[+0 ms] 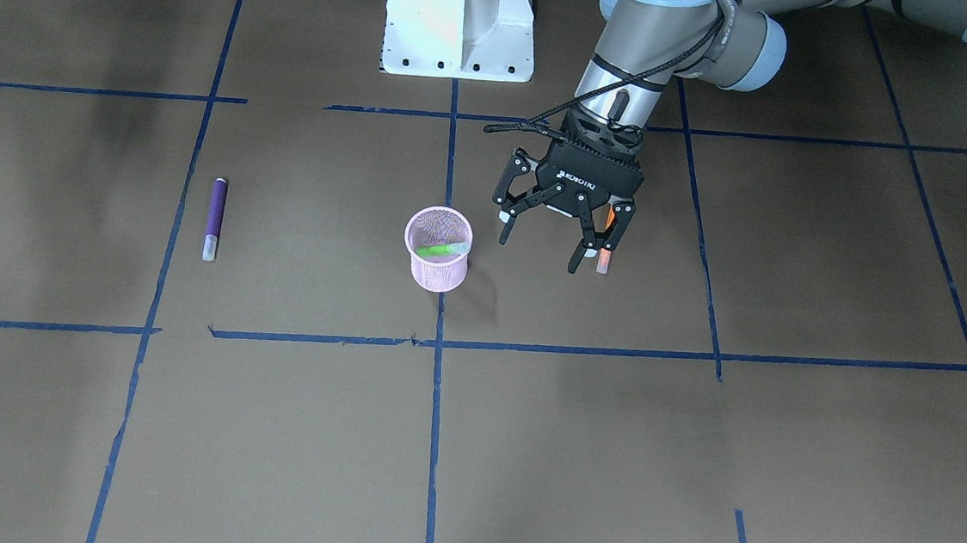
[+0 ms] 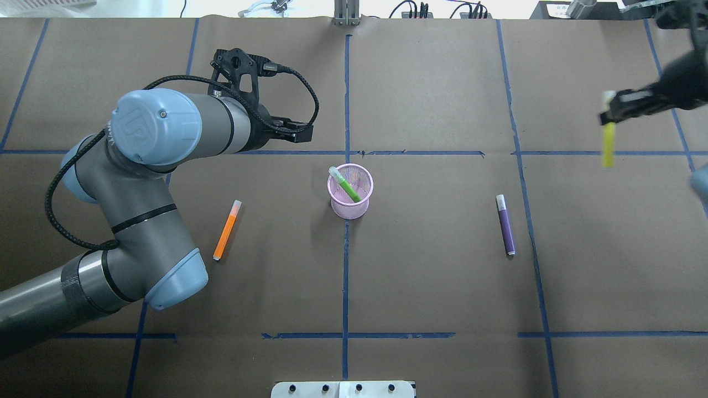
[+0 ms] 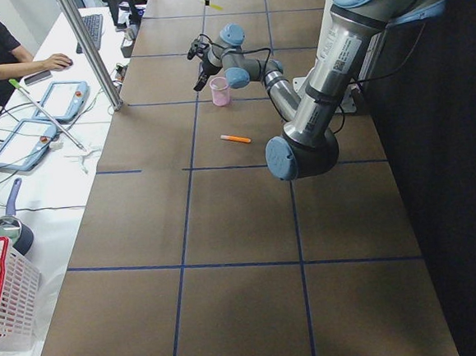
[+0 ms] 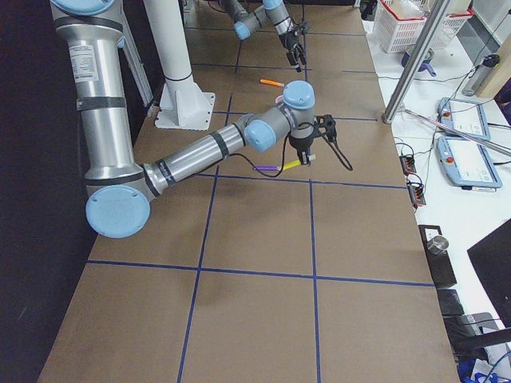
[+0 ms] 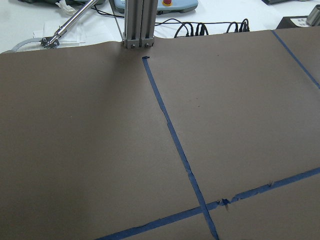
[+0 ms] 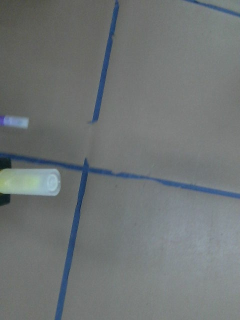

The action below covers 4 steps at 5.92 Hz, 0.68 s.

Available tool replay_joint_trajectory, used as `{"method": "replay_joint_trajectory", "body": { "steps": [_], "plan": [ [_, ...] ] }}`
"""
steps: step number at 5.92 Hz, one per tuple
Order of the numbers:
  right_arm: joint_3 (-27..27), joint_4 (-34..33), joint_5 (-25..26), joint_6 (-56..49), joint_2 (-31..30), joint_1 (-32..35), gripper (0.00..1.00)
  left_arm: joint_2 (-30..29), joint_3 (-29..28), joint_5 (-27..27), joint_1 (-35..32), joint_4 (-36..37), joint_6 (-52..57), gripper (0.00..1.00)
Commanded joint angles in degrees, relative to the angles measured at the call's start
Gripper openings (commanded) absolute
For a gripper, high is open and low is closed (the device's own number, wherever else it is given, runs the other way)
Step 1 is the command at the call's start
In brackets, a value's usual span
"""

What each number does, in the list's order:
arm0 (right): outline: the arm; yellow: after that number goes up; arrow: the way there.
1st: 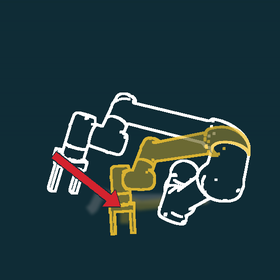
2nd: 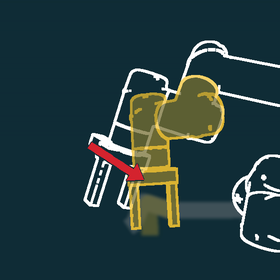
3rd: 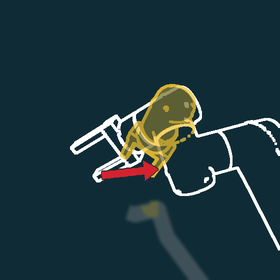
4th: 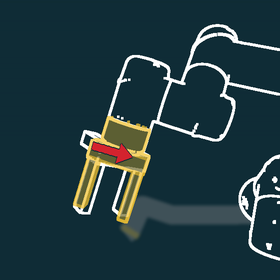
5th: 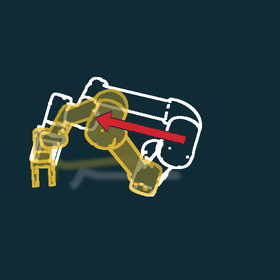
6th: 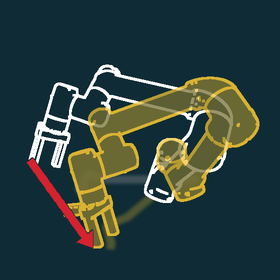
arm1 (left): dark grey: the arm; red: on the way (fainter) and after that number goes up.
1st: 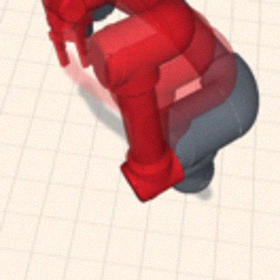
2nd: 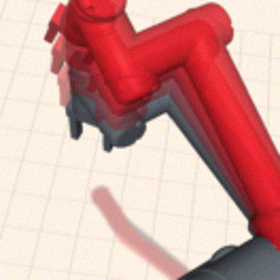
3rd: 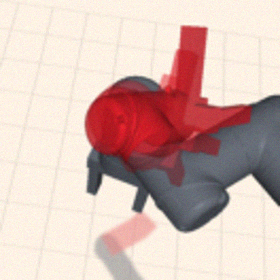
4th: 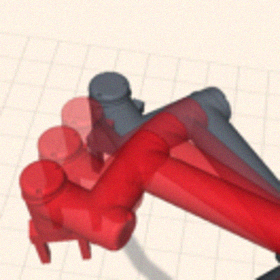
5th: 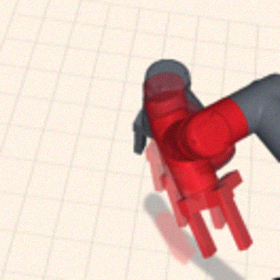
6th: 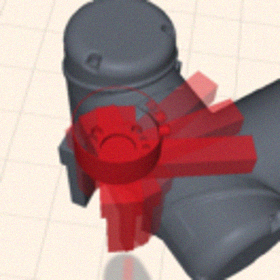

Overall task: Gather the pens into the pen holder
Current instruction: 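Grasp the yellow marker with the right gripper and lift it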

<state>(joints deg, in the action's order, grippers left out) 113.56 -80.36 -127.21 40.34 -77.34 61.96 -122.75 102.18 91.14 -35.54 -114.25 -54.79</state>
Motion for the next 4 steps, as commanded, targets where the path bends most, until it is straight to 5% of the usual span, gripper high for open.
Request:
{"method": "replay_joint_trajectory", "body": {
  "steps": [1, 3, 4],
  "plan": [
    [0.8, -0.1, 11.1, 13.8, 11.2, -12.6, 0.00, 1.7, -0.2, 0.0, 0.0, -2.6, 0.2, 0.90],
    [0.4, 0.0, 21.4, 20.9, 17.7, -19.7, 0.00, 2.8, -1.1, 0.0, 0.0, -6.6, 0.3, 0.90],
    [-0.5, -0.1, 30.7, 28.6, 20.8, -24.8, 0.00, 3.8, -1.1, 0.0, 0.0, -6.7, 0.3, 0.90]
  ]
}}
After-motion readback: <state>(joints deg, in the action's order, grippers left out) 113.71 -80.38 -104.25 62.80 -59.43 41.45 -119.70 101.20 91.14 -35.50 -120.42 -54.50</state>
